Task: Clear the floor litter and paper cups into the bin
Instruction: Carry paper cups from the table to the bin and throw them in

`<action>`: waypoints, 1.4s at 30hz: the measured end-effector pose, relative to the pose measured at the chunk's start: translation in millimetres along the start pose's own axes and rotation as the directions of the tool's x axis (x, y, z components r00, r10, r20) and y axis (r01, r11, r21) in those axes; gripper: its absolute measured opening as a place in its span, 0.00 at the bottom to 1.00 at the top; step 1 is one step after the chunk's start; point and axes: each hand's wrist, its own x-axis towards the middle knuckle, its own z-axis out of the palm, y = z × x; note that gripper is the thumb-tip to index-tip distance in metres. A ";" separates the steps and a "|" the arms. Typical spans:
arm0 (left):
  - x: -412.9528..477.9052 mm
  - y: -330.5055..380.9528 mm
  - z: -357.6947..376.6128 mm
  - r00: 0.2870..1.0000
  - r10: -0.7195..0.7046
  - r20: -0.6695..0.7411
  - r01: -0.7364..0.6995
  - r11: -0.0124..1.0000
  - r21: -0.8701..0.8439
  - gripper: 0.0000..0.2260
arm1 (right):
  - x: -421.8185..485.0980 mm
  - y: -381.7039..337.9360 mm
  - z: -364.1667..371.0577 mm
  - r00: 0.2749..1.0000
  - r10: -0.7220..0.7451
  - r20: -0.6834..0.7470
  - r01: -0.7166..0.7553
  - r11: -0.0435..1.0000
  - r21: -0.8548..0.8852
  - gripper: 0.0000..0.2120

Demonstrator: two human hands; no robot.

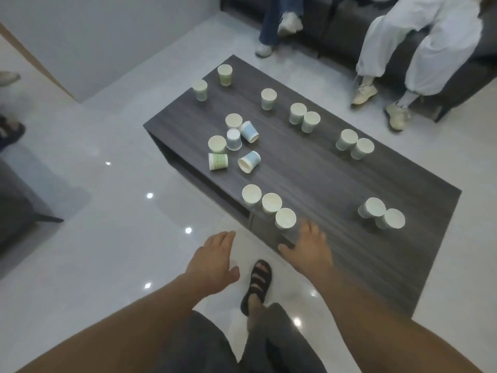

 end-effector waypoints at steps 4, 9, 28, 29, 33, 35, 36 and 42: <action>73.1 1.8 32.4 0.999 -0.039 0.035 0.042 0.995 -0.091 0.38 | 86.0 8.3 30.6 0.999 0.017 0.049 -0.017 1.000 -0.001 0.45; 140.6 -1.2 85.0 0.995 -0.062 0.081 0.076 0.983 -0.169 0.40 | 153.2 20.1 85.5 0.995 0.007 0.095 -0.003 0.999 -0.043 0.49; 145.3 -33.9 111.3 0.997 0.082 0.017 -0.066 0.901 -0.429 0.35 | 98.0 -5.3 102.2 0.888 -0.268 0.375 0.068 0.880 0.470 0.45; 144.7 -33.3 110.2 0.997 0.078 0.006 -0.068 0.894 -0.442 0.34 | 100.1 -5.9 99.1 0.872 -0.298 0.389 0.075 0.866 0.494 0.43; 151.2 -35.6 109.2 0.999 -0.049 -0.011 0.036 0.854 -0.519 0.30 | 119.8 -11.3 85.5 0.947 -0.305 0.098 0.244 0.885 0.397 0.30; 153.6 -42.1 111.0 0.991 -0.135 -0.018 0.105 0.841 -0.531 0.30 | 142.2 -16.7 79.7 0.953 -0.262 -0.151 0.295 0.918 0.267 0.30; 153.1 -45.5 111.9 0.986 -0.163 -0.024 0.126 0.843 -0.523 0.31 | 154.4 -19.7 78.3 0.956 -0.233 -0.180 0.269 0.940 0.209 0.34; 139.2 -55.8 96.7 0.971 -0.238 0.001 0.208 0.846 -0.491 0.52 | 198.0 -28.3 92.4 0.977 -0.152 0.149 0.160 0.986 -0.038 0.41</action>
